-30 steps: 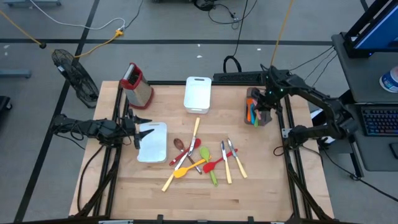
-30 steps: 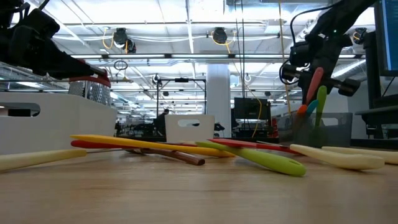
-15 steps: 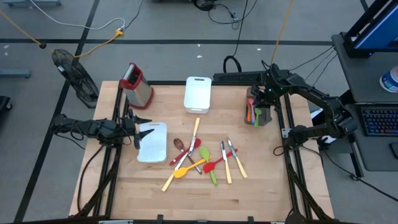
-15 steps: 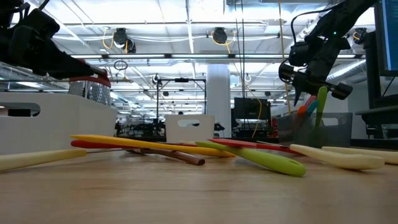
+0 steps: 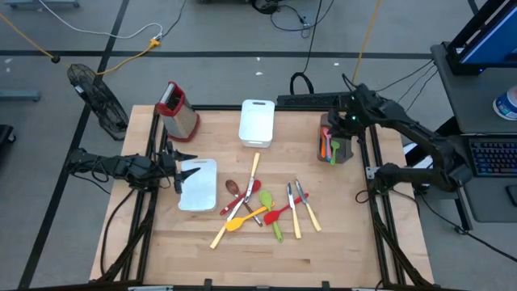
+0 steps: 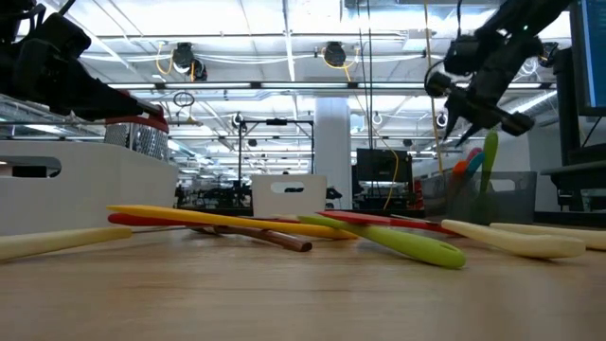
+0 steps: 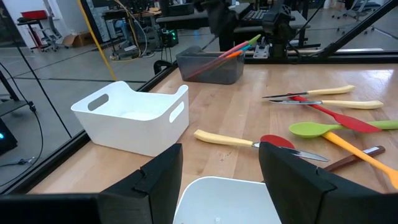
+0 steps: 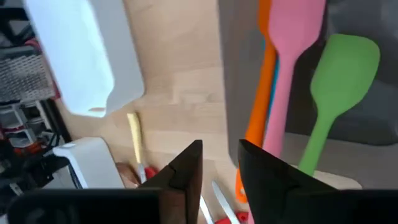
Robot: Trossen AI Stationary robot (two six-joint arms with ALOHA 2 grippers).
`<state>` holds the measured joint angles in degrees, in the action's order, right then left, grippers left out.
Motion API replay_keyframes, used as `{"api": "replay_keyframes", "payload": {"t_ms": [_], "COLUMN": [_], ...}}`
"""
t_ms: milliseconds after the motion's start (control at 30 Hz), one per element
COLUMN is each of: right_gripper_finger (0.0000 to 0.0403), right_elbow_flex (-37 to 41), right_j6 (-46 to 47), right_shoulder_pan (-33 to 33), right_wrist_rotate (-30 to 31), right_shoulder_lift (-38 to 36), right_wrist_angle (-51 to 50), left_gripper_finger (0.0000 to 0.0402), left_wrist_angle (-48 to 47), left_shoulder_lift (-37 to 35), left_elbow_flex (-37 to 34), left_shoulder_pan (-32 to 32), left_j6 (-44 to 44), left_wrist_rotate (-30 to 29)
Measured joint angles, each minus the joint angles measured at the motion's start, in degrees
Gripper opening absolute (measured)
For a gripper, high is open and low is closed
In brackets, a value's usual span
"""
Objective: Pick & Place Kitchen Items
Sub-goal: Put the yellow knife into the top white bin
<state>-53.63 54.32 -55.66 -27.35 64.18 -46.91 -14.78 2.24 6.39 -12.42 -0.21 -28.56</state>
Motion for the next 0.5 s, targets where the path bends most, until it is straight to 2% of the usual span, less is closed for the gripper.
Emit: {"api": "replay_keyframes", "payload": {"t_ms": [300,500], "right_gripper_finger": [0.0007,0.0003], "right_elbow_flex": [0.0,0.0], "right_j6": [-2.83,-4.86], "right_shoulder_pan": [8.57,14.62], "right_wrist_rotate": [7.93,12.33], "right_shoulder_lift": [-9.32,-13.67], "right_wrist_angle": [1.45,6.19], "left_gripper_finger": [0.0218,0.0218], "left_wrist_angle": [0.02,0.04], "left_shoulder_lift": [0.0,0.02], "left_elbow_flex": [0.0,0.0], "left_shoulder_pan": [0.01,0.0], "left_j6": [-0.32,-1.76], "left_wrist_rotate": [0.0,0.02]}}
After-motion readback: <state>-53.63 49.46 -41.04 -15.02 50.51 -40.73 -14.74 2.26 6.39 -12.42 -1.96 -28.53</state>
